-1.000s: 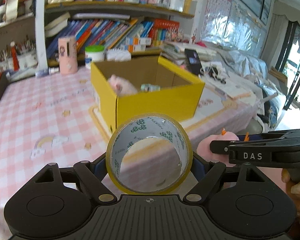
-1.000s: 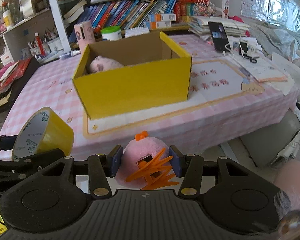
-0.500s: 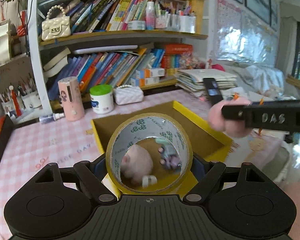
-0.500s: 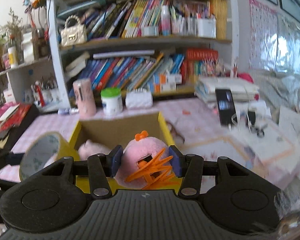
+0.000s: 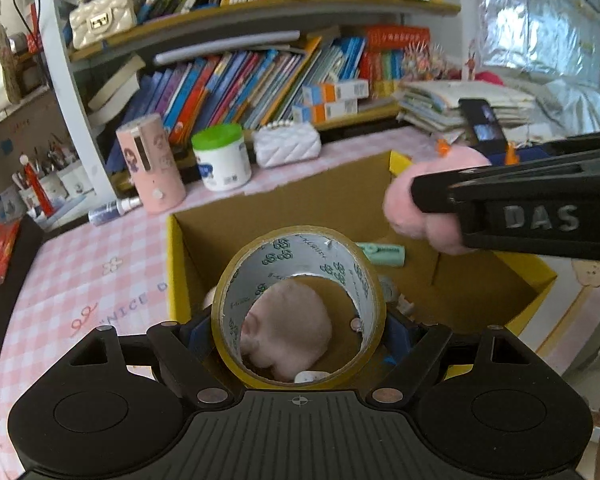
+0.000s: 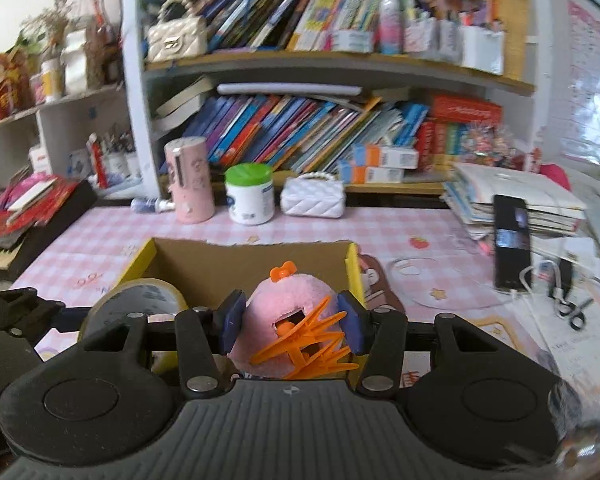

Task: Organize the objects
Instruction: 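Open both tools to drop the tape roll and pom-pom into the box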

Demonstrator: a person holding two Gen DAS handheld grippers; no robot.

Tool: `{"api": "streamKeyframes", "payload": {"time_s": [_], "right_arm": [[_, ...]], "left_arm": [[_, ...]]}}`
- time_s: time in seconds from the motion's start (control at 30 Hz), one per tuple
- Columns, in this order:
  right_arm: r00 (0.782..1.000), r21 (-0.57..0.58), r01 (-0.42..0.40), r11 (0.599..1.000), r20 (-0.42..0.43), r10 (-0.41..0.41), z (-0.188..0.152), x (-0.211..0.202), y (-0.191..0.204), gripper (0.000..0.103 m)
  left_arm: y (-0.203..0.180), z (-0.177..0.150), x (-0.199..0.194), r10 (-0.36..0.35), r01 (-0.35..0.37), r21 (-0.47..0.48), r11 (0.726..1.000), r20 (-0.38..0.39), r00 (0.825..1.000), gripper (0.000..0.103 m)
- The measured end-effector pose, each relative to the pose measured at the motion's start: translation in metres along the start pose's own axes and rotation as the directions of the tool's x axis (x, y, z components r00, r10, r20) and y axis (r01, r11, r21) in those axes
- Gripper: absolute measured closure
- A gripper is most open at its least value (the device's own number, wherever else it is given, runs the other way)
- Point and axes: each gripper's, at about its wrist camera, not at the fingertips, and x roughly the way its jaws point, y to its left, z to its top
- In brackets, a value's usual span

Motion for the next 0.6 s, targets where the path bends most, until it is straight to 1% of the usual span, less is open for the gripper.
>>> {"api": "streamKeyframes", "payload": {"time_s": [0.2,0.27,0.33,0.43,0.6], "right_arm": [[0.998,-0.076,-0.053,0.996,-0.05,0.049,-0.001,0.033,0.001,0.056],[0.995,-0.102,-0.073,0.992,-0.07,0.066,-0.002,0.041,0.002,0.055],[0.993,-0.118,-0.091,0.989,-0.09,0.08,-0.003,0.049,0.004,0.055],[0.988,-0.137,-0.116,0.984,-0.118,0.1,-0.005,0.059,0.005,0.055],[0.977,-0.167,-0.152,0.974,-0.172,0.123,-0.009,0.072,0.009,0.055]], "left_arm": [[-0.011,-0.001,0.017,0.031,-0.03,0.01,0.999,-0.057,0.998,0.018],[-0.012,-0.001,0.015,0.033,-0.033,0.005,0.999,-0.046,0.998,0.017],[-0.014,-0.001,0.011,0.053,-0.053,0.026,0.998,-0.026,0.998,0.013],[-0.017,-0.002,0.004,0.08,-0.08,0.057,0.995,0.002,0.997,0.013],[-0.015,-0.005,-0.008,0.104,-0.104,0.017,0.994,0.003,0.995,0.013]]}}
